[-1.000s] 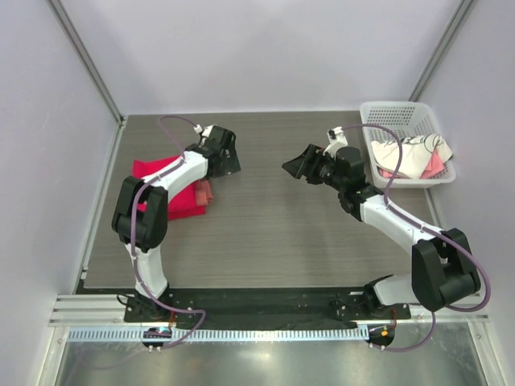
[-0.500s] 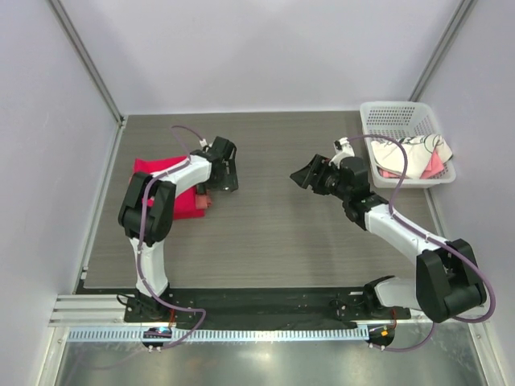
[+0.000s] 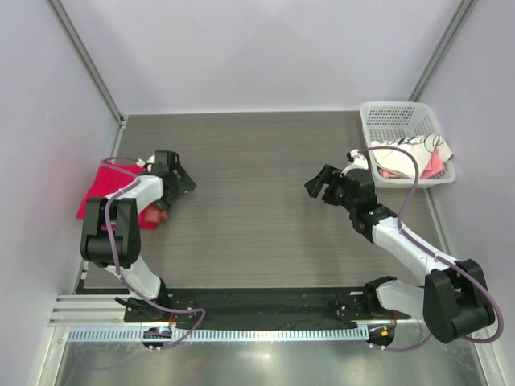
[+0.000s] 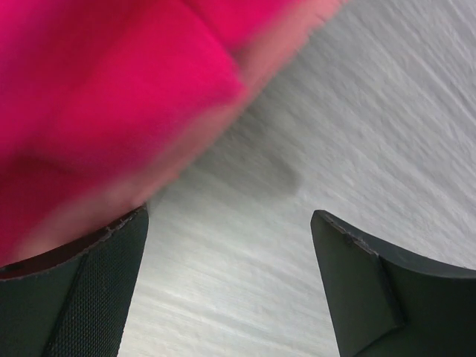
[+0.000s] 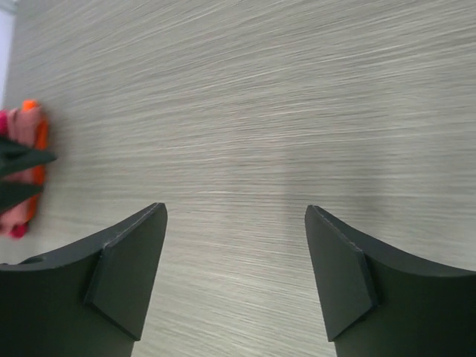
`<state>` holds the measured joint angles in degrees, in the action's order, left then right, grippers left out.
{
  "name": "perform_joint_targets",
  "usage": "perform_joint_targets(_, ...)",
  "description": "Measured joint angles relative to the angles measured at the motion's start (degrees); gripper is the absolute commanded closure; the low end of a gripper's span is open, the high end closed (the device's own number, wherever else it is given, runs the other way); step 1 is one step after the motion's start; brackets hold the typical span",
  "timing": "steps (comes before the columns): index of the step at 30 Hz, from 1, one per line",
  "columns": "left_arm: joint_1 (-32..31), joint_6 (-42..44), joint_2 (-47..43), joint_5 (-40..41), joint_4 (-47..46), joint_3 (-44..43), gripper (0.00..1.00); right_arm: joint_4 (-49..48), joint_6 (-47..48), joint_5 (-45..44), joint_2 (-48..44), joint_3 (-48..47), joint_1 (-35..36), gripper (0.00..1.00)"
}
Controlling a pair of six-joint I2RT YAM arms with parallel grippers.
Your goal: Fold and stack the t-shirts
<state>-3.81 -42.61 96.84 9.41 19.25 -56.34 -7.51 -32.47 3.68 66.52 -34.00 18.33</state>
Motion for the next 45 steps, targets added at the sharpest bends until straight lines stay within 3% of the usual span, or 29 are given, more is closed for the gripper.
perform_joint_targets(3, -2.14, -0.44, -2.23, 0.07, -0.09, 1.62, 0.08, 1.75, 0.9, -3.82, -3.54, 1.11, -0.39, 0.06)
perform_joint_targets(6, -8.15, -0.15, -5.31, 2.64, -0.24, 2.45, 0.07, 2.54, 0.57, -9.07, -8.04, 2.97, -0.44, 0.0)
perform_joint_targets(11, -18.23, 1.18, -17.49, 5.97, -1.4, 7.78, 0.07, 6.67, 1.44, -19.45, -16.41, 6.36, -0.44, 0.0)
perform_joint_targets(18, -18.56, 2.73, -36.83, 6.08, -6.14, 18.49, 0.08, 12.07, 3.85, -26.16, -30.38, 10.71, -0.46, 0.0)
perform_joint_targets(22, -18.58, 2.73, -45.27, 5.01, -14.03, 27.12, 0.01, 12.04, 3.69, -27.67, -32.79, 13.9, -0.46, 0.0)
perform_joint_targets(30, -18.6, 5.75, -41.09, 3.54, -27.3, 39.15, 0.01, 13.09, 3.65, -27.58, -30.45, 15.1, -0.46, 0.0)
perform_joint_targets(38, -18.58, 6.95, -38.27, -0.17, -33.86, 39.21, 0.0, 13.18, 4.15, -26.6, -34.32, 15.28, -0.46, 0.0)
perform_joint_targets(45, -18.56, 8.96, -41.38, -2.16, -33.64, 38.75, 0.0, 13.16, 4.39, -25.46, -36.76, 16.15, -0.46, 0.0)
